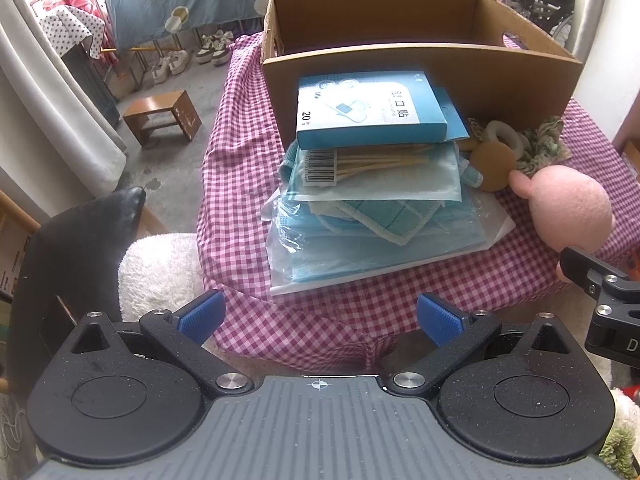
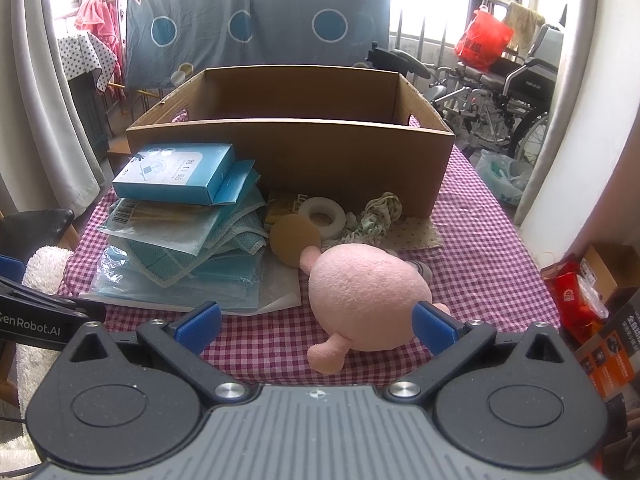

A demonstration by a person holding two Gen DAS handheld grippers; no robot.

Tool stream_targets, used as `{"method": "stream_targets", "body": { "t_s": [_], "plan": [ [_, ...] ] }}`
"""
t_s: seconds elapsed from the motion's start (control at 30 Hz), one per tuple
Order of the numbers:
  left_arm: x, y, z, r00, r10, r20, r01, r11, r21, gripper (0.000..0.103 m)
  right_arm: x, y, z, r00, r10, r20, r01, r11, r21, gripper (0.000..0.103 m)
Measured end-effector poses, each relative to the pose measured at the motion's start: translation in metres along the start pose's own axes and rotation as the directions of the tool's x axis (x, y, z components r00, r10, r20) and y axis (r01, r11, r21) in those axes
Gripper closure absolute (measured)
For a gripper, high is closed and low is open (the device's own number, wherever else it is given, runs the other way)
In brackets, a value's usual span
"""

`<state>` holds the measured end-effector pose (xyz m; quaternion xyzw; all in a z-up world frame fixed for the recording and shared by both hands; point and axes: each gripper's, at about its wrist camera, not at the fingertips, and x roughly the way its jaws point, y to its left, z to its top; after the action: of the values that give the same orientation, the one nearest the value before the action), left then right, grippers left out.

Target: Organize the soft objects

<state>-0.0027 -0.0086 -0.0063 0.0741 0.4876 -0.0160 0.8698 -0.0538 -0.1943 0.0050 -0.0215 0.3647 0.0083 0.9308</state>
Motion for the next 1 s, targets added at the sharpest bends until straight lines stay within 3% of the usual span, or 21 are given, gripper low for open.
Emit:
{"method": "stream_targets", "body": {
  "t_s": [0.53, 1.0],
  "plan": [
    [0.0043, 0.0052, 0.0014, 1.000, 0.014, -0.022, -0.014, 1.000, -0.010, 0.001, 0.0068, 0.0025, -0.0012, 1.000, 0.002, -0.020, -0.002, 1.000, -0.007, 0.000],
    [0.0037, 0.0089, 0.0044, 1.000, 0.003, -0.003, -0.003, 1.000, 0.002, 0.001, -0.0002, -0.0015, 0.0054, 0.998, -0.044, 0.036, 0.044, 0.999, 0.016, 0.000]
  ]
}}
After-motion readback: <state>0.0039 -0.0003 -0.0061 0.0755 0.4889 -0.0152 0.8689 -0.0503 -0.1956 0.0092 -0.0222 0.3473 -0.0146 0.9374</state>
